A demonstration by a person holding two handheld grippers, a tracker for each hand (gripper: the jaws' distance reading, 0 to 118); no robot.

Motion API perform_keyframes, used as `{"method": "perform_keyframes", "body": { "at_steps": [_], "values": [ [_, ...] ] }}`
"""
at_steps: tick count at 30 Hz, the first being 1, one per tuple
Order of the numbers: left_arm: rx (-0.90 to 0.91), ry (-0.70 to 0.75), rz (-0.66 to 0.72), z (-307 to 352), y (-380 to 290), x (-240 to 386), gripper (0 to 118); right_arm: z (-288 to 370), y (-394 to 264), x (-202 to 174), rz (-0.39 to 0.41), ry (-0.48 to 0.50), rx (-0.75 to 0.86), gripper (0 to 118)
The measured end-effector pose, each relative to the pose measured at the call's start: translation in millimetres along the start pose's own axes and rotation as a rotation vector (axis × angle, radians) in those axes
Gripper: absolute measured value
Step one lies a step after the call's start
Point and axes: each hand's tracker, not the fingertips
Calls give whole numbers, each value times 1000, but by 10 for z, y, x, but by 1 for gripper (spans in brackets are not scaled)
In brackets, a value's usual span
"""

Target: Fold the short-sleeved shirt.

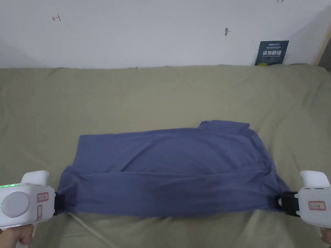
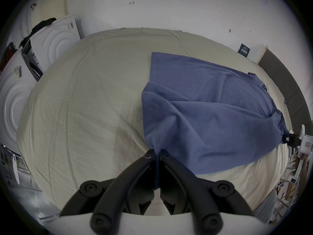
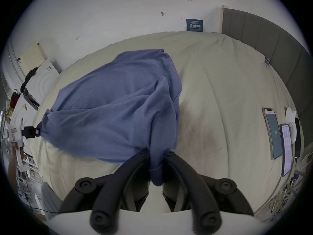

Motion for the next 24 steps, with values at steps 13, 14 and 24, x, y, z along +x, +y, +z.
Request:
{"method": "perform_keyframes", "body": {
  "at_steps": [13,14,24],
  "values": [
    [-33,-3,-16,624,-748,-178,0,586,-780,110,7,17,-28,15],
    [-34,-5,-13,624,-785,-223,0,638,-868,85,-3,14,-30,15],
    [-48,-11,13,684,-951,-300,23,594,-1113,121,-31,-8,-74,67]
  ]
}}
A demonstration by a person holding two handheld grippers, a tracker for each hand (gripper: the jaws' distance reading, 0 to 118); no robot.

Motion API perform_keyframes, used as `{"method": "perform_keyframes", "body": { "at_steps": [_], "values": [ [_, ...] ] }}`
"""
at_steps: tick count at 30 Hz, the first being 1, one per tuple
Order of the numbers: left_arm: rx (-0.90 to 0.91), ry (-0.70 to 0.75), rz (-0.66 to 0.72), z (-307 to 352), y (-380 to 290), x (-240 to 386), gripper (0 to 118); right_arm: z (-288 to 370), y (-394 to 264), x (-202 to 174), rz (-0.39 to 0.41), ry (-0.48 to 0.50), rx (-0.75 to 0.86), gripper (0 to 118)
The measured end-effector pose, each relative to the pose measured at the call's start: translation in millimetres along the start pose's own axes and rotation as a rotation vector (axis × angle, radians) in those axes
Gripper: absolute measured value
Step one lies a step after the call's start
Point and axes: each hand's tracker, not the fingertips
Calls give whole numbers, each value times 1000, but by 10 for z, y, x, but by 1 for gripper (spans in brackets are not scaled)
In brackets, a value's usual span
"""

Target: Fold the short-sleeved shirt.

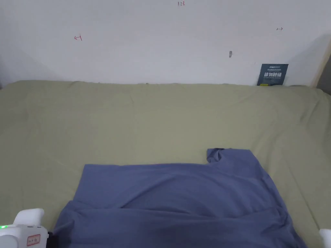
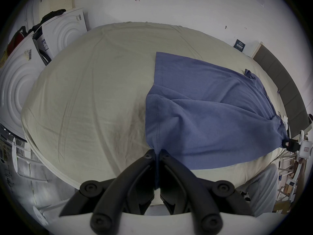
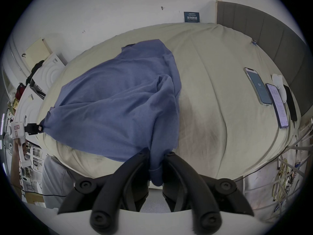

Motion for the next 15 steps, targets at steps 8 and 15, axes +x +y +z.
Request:
{"method": "perform_keyframes", "body": {
  "at_steps": [8,15],
  "values": [
    [52,35,19,55,94,-253,116,146,142,-7,23,-83,70,118],
    [152,14,-13,284,546,-134,115,219,569,-188,22,-52,153,117]
  ]
}}
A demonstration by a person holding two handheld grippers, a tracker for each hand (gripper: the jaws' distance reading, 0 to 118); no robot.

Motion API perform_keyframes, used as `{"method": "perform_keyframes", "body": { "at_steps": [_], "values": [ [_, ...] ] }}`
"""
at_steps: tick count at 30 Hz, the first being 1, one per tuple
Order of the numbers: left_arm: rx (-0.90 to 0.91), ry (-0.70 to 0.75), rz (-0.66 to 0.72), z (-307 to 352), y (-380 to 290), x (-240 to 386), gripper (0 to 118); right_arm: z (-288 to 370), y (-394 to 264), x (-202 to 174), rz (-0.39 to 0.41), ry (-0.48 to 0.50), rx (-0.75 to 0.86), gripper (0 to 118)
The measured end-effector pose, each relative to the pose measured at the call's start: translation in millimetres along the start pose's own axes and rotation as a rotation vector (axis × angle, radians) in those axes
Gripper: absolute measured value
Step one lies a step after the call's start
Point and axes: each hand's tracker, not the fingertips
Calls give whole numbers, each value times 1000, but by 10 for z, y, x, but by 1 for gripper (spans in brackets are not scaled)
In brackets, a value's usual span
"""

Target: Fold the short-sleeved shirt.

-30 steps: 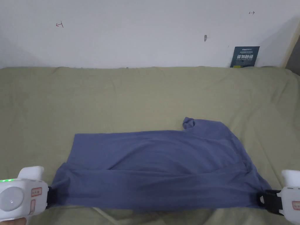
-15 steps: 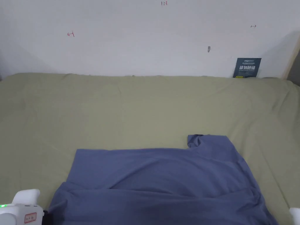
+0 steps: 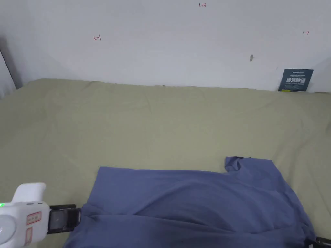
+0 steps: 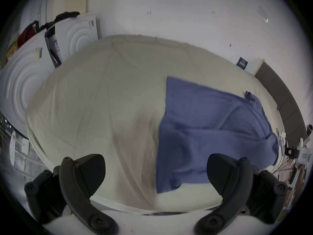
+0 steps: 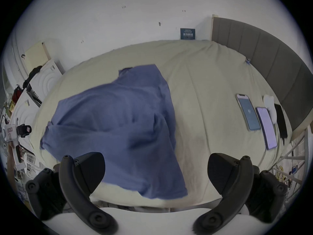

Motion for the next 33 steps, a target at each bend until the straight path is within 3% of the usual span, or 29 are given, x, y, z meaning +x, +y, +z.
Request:
{"method": "perform_keyframes", "body": {
  "at_steps": [2,3,4,5,12,13,14,15,16,27,28,31,32,33],
  "values": [
    [20,1,-22,-117,148,83,99,-56,154,-82,12,8,21,104],
    [68,-7,-31,-164,220,130,57,-117,223,-117,15,6,43,74],
    [73,-2,-37,-226,303,188,10,-160,301,-159,20,5,53,35],
    [88,-1,-28,-279,374,232,0,-195,368,-195,23,-2,70,1],
    [85,-14,36,-890,841,518,0,-557,783,-263,12,-20,118,0],
    [85,-11,36,-988,909,555,6,-615,832,-253,10,-19,113,0],
    [67,-7,20,-1081,960,513,37,-667,874,-247,10,-20,108,0],
    [52,1,12,-1197,1024,501,106,-728,893,-252,16,-23,102,0],
    [34,-15,9,-1312,1082,514,118,-785,928,-240,16,-24,98,0],
    [-121,72,-30,-2385,1300,616,106,-1298,1130,-192,35,-41,34,0],
    [-122,73,-35,-2418,1313,609,94,-1333,1143,-169,34,-40,35,0],
    [-114,42,-35,-2074,1213,821,3,-1383,1170,-146,52,-38,30,0],
    [-65,81,-57,-1986,1189,873,0,-1389,1175,-137,59,-41,31,0],
    [-72,25,-56,-1933,1161,911,0,-1394,1183,-125,61,-44,32,0]
  ]
}}
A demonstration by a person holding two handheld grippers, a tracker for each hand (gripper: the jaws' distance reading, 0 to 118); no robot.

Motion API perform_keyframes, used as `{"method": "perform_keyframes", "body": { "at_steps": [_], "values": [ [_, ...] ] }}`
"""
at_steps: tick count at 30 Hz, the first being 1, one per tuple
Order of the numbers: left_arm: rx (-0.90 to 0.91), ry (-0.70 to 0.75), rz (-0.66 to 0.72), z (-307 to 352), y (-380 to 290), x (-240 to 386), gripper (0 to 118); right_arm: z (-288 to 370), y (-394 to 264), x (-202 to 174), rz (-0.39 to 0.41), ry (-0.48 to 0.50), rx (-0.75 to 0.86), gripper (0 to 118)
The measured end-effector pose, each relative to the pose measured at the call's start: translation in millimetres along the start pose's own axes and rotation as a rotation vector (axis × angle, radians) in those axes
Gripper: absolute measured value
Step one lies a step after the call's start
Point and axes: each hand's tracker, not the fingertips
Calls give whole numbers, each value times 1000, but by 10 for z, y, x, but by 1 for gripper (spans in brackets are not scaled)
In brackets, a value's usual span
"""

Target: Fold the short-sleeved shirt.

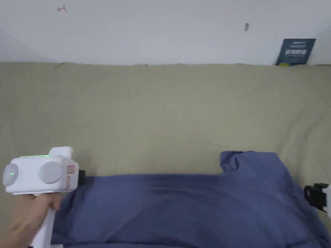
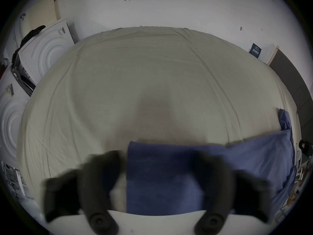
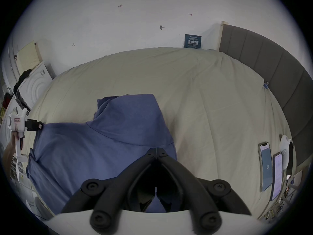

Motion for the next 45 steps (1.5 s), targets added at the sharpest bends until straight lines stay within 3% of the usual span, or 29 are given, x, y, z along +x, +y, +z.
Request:
{"method": "perform_keyframes", "body": {
  "at_steps": [1,4,5,7,8,10,11,13,16,18,20,21,22,23,34,45],
  "values": [
    [-27,-46,26,-245,148,-212,0,-7,14,21,-2,1,0,0],
    [-25,-5,-7,-383,250,-308,0,-43,55,71,-15,2,0,1],
    [-33,-10,-5,-176,76,-117,0,-51,82,83,-21,7,2,14],
    [-34,-14,26,-112,48,-75,0,-62,126,78,-28,19,-3,107],
    [-37,-15,27,-102,60,-65,0,-109,175,90,-34,32,-29,118],
    [-33,-11,21,-231,189,-190,0,-339,279,138,-38,74,-118,118],
    [-30,-4,14,-239,203,-189,0,-409,330,161,-33,53,-62,118],
    [-34,-5,10,-266,237,-202,0,-620,381,170,4,76,-190,118],
    [-41,-3,-2,-214,127,-106,0,-835,420,135,53,34,-232,118],
    [-44,-1,-6,-235,152,-66,0,-937,429,160,45,35,-254,110],
    [-45,2,-16,-239,158,-57,0,-1017,424,207,31,35,-273,68],
    [-45,2,-17,-261,159,-80,0,-1020,413,202,43,22,-267,58],
    [-42,2,-23,-261,163,-90,0,-942,412,187,86,-21,-240,36],
    [-40,3,-23,-255,166,-100,0,-878,420,201,71,48,-232,4],
    [8,-8,-12,238,28,-246,0,8,421,139,28,114,-80,4],
    [101,-77,-1,1317,-537,-510,0,1144,-89,257,2,186,13,4]
  ]
}}
